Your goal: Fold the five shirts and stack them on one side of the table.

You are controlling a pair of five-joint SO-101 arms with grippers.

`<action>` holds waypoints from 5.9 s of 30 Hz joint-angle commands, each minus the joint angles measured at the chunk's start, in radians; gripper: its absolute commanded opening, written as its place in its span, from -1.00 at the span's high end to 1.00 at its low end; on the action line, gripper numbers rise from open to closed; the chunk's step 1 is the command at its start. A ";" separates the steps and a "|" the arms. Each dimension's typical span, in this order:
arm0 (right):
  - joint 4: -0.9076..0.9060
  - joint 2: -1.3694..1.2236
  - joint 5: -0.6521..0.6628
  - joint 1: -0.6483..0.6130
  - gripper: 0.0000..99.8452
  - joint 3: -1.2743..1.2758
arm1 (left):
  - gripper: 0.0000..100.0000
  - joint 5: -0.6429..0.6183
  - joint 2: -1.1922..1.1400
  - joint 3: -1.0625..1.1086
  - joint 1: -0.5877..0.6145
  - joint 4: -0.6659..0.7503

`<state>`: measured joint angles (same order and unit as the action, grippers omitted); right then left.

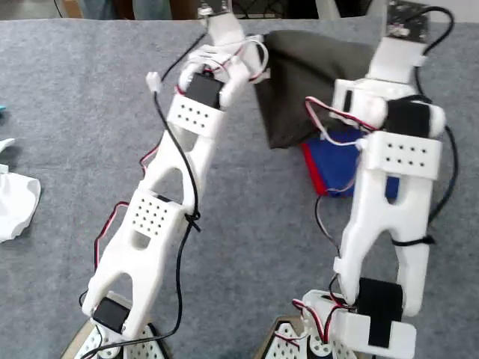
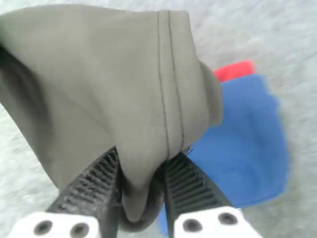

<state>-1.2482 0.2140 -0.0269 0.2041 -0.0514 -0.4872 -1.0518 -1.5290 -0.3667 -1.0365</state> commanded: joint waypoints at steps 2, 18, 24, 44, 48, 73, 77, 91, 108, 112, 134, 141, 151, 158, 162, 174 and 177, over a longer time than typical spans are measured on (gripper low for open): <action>0.029 0.045 0.089 0.100 0.97 -0.021 | 0.94 0.005 0.071 0.114 -0.051 0.112; 0.262 0.045 0.296 0.255 0.97 0.211 | 0.94 0.005 -0.031 0.116 -0.142 0.196; 0.262 0.045 0.301 0.256 0.97 0.277 | 0.94 0.008 -0.072 0.119 -0.185 0.252; 0.258 0.051 0.299 0.269 0.11 0.406 | 0.73 0.003 -0.091 0.084 -0.173 0.107; 0.256 0.053 0.299 0.270 -0.02 0.401 | 0.72 0.005 -0.038 0.031 -0.145 0.046; 0.578 -0.544 0.307 0.236 0.89 -0.039 | 0.73 -0.196 0.008 0.061 -0.228 -0.308; 0.565 -0.731 0.313 0.276 0.89 -0.137 | 0.73 -0.196 -0.078 0.101 -0.232 -0.316; 0.374 -0.802 0.315 0.302 0.88 -0.282 | 0.81 -0.144 -0.127 -0.036 -0.251 -0.358; 0.261 -0.444 0.397 0.318 0.88 -0.320 | 0.81 -0.204 0.058 -0.084 -0.237 -0.255; 0.048 -0.424 0.442 0.330 0.82 -0.320 | 0.81 -0.333 0.026 -0.031 -0.248 -0.278; 0.120 -0.608 0.446 0.344 0.77 -0.257 | 0.81 -0.117 -0.048 -0.122 -0.193 -0.410; 0.121 -0.460 0.446 0.342 0.77 -0.259 | 0.82 0.247 0.127 -0.125 0.117 -0.690; 0.127 -0.240 0.356 0.339 0.77 -0.260 | 0.80 0.348 0.368 0.027 0.958 -0.727; 0.058 -0.176 0.344 0.216 0.77 -0.243 | 0.53 0.460 0.425 0.298 1.366 -0.713; 0.002 -0.166 0.347 0.135 0.77 -0.240 | 0.50 0.520 0.353 0.372 1.503 -0.680; -0.060 -0.168 0.347 -0.017 0.77 -0.240 | 0.53 0.523 0.044 0.377 1.667 -0.388; -0.077 -0.168 0.348 -0.028 0.77 -0.239 | 0.71 0.523 0.029 0.377 1.695 -0.367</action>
<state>-1.3157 -0.0023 0.3245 0.1964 -0.2509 0.0345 -1.0349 -1.1408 1.2919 -1.4354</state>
